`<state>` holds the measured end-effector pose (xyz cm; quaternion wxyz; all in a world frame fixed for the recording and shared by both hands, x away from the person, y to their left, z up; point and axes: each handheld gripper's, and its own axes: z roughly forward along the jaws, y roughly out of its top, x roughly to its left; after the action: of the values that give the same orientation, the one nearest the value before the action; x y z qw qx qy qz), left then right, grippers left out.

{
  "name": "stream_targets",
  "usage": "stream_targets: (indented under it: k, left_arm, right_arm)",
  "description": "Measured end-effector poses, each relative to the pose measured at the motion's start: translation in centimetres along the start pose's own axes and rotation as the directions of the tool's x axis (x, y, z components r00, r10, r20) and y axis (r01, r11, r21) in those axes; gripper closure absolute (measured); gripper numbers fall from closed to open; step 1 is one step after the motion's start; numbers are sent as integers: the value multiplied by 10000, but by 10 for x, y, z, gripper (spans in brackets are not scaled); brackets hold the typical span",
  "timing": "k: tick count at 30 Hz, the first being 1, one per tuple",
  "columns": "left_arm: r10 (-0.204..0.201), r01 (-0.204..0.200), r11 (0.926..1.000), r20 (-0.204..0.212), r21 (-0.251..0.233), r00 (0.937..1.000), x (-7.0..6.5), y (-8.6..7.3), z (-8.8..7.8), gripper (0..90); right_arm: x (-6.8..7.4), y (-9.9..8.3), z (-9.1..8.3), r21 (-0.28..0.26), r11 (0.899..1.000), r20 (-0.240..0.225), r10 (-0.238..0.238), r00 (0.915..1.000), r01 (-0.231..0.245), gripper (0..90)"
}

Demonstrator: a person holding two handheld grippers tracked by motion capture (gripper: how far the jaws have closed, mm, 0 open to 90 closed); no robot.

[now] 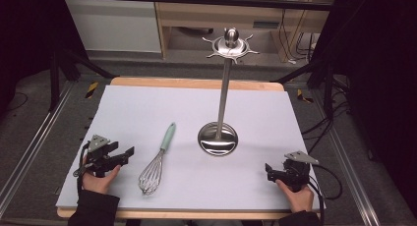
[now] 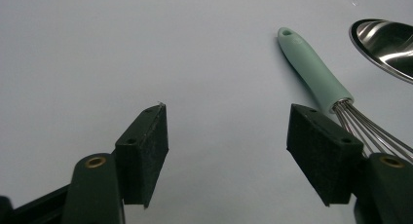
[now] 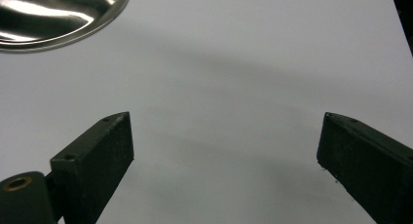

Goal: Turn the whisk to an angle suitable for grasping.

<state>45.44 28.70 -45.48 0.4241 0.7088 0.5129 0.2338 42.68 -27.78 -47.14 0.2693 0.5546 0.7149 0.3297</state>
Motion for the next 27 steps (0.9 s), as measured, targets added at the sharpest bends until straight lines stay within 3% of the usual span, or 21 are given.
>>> stream_targets:
  k: [9, 12, 27]
  left_arm:
    - [215, -222, 9996, 326, 189, 9992, -10, 5, -3, 338]
    - [317, -340, 9987, 593, 379, 9977, -16, 9, -3, 330]
    - [698, -771, 9949, 1080, 651, 9917, -38, 23, -1, 328]
  right_arm:
    - [-4, -2, -2, 14, 9998, 76, 210, 9998, -210, 55]
    - [-3, -4, -3, 151, 9999, 148, 76, 9999, -78, 59]
    - [-2, -4, -4, 82, 10000, 160, -33, 9999, 32, 45]
